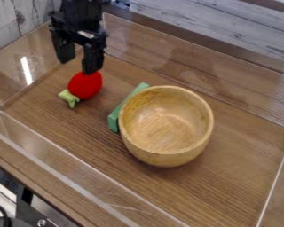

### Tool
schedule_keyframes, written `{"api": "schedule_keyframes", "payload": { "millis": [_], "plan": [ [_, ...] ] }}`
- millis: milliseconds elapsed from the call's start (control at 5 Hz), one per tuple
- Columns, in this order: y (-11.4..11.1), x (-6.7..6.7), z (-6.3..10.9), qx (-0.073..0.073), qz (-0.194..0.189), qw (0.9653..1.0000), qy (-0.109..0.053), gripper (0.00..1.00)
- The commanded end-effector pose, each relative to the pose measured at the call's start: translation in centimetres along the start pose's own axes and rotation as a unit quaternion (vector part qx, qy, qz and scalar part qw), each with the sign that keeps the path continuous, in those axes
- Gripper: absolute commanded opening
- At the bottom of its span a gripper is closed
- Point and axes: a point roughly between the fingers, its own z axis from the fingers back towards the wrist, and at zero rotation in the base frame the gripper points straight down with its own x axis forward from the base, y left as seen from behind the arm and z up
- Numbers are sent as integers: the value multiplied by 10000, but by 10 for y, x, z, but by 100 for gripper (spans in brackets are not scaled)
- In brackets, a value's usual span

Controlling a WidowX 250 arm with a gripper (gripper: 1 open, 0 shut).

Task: Move the red object to the right side of the table

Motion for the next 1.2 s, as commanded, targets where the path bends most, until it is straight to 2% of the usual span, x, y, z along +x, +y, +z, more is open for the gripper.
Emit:
{"api": "schedule_keyframes", "payload": {
  "millis": [0, 400, 800, 1000],
  "plan": [
    [13, 12, 1, 143, -110, 9995, -257, 100],
    [17, 18, -20, 148, -768, 9965, -307, 100],
    [13, 40, -25, 137, -899, 9954, -305, 100],
    [28, 51, -35, 112, -862, 9958, -271, 100]
  ]
}}
